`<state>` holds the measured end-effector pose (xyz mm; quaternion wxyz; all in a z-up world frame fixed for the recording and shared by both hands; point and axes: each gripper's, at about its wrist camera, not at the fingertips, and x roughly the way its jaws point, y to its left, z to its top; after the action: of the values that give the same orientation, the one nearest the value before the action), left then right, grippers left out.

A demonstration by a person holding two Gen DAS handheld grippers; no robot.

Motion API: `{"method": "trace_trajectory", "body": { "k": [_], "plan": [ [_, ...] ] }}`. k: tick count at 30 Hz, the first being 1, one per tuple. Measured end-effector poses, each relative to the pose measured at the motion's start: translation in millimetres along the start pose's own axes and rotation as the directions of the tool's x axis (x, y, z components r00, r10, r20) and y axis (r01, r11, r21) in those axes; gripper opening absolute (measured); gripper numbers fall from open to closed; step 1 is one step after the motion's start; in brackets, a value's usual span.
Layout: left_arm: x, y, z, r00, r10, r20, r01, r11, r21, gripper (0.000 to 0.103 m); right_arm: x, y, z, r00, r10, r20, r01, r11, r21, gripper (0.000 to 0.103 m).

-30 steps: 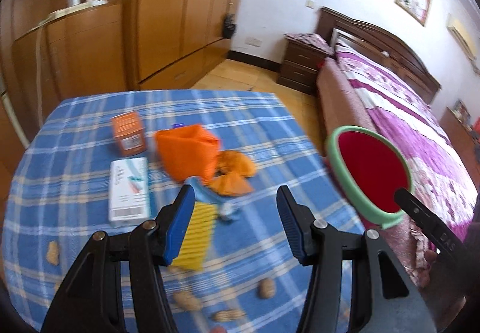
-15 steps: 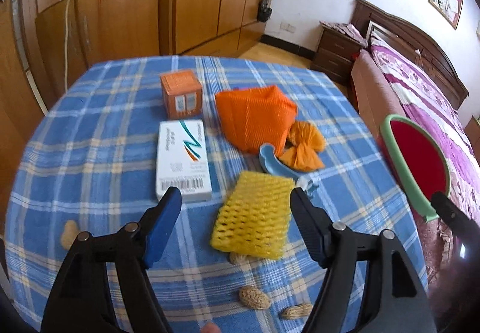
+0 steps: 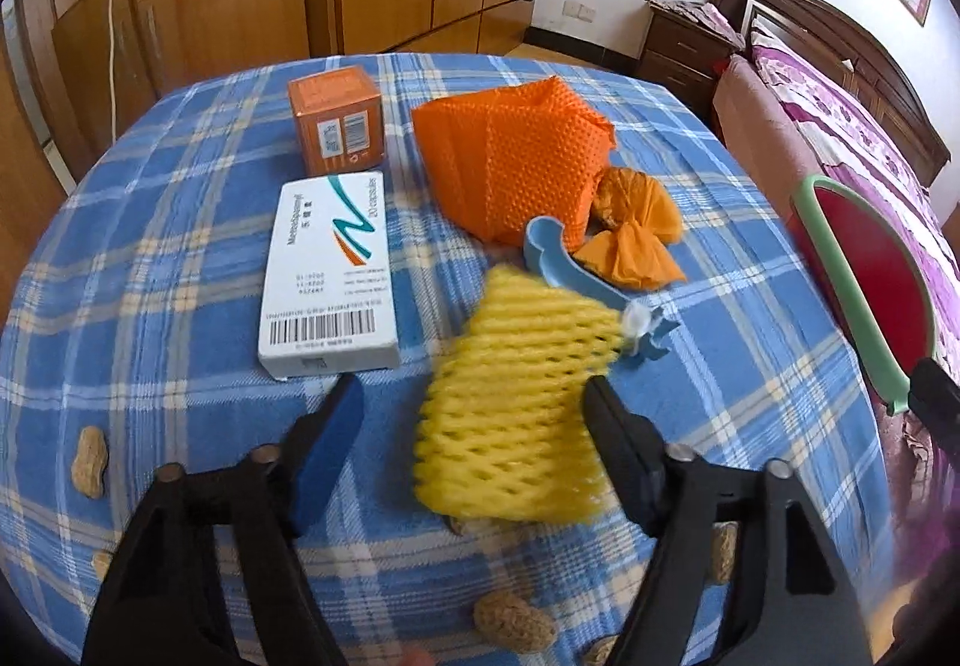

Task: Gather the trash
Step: 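Grasp the yellow foam net with the left gripper while the right gripper grasps the light blue plastic piece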

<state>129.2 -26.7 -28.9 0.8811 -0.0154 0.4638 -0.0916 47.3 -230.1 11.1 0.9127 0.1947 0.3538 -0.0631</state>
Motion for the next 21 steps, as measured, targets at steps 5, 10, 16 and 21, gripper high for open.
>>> {"method": "trace_trajectory", "body": {
  "k": [5, 10, 16, 21],
  "plan": [
    [-2, -8, -2, 0.998, -0.057, 0.005, 0.057, 0.998, 0.025, 0.04, 2, 1, -1, 1.0, 0.007, -0.01, -0.007, 1.0, -0.003, 0.08],
    [-13, -10, -1, 0.99, -0.138, 0.038, 0.137, 0.99, 0.023, 0.012, 4, 5, -2, 1.0, 0.016, -0.023, -0.017, 1.0, -0.017, 0.08],
    [-35, -1, 5, 0.98, -0.172, 0.102, 0.173, 0.985, -0.007, 0.012, 11, 18, 0, 0.998, 0.046, -0.045, -0.048, 0.997, -0.053, 0.08],
    [-47, 15, 12, 0.982, -0.123, 0.141, 0.129, 0.991, -0.039, 0.012, 24, 40, 0, 0.992, 0.089, -0.085, -0.098, 0.989, -0.107, 0.08]
  ]
}}
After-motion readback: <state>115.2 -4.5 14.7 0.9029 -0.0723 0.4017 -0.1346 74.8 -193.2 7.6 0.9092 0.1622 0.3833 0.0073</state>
